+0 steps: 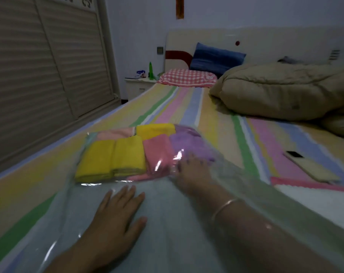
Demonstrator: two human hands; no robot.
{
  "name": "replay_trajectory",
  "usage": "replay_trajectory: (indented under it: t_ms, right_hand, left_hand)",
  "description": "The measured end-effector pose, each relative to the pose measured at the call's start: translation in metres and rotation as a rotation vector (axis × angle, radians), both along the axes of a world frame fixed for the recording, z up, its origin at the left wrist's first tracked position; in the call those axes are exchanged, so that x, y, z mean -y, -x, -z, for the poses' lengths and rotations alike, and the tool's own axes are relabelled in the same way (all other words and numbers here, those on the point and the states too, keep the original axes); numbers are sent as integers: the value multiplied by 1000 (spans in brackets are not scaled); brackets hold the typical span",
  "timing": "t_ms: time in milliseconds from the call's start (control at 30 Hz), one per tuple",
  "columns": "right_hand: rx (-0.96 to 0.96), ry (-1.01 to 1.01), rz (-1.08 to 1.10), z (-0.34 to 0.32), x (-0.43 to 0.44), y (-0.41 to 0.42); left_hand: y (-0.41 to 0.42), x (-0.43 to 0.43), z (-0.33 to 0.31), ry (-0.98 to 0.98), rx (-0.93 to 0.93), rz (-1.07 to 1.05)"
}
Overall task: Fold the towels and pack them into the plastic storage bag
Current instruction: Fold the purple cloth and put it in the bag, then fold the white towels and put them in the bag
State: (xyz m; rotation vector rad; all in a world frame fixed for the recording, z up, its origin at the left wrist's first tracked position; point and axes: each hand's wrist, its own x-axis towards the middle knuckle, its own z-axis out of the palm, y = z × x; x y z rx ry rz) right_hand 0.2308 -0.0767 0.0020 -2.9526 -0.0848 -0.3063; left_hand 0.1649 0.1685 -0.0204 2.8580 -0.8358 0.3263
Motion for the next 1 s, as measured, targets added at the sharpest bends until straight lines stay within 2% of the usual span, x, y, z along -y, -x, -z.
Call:
replay_trajectory:
  t_ms: [33, 100, 167, 233, 267, 300, 400, 467, 500, 567, 633, 733, 900, 1000]
  right_hand:
    - [97, -43, 23, 4, -3, 21]
    - [2, -180, 48, 11, -8, 84]
    - [-9, -160, -1, 21, 6, 145]
    - [-83, -171, -62, 15, 34, 215]
    - [-218, -223, -134, 6, 52, 249]
    - [-251, -316, -182, 0, 71, 280]
    - [-191, -374, -303, -19, 143, 360]
    - [10, -401, -234, -29, 199, 395]
    - [126, -351, -202, -25, 228, 408]
    - [192, -268, -83, -19, 286, 428]
    - [193, -172, 51, -12, 337, 446]
    - [171, -62, 180, -9, 393, 472]
    - [82, -47, 310, -16, 453, 510]
    - [-3, -73, 312, -21, 476, 529]
  left_hand:
    - [4, 9, -10, 48, -5, -1]
    - [19, 41, -38, 228, -65, 7]
    - [43, 89, -68, 384, -69, 67]
    - [76, 146, -92, 430, -49, 192]
    - [94, 174, -101, 427, -89, 263]
    - [111, 202, -105, 397, -146, 327]
    - [153, 274, -100, 276, -287, 474]
    - [171, 307, -86, 189, -290, 514]
    - [175, 318, -75, 125, -244, 517]
    - [179, 327, -54, -15, -165, 502]
    - [180, 325, -41, -79, -136, 478]
    - [186, 316, -36, -48, -54, 420]
    - [199, 326, -35, -172, 26, 269]
    - [226, 373, -34, -20, 17, 312]
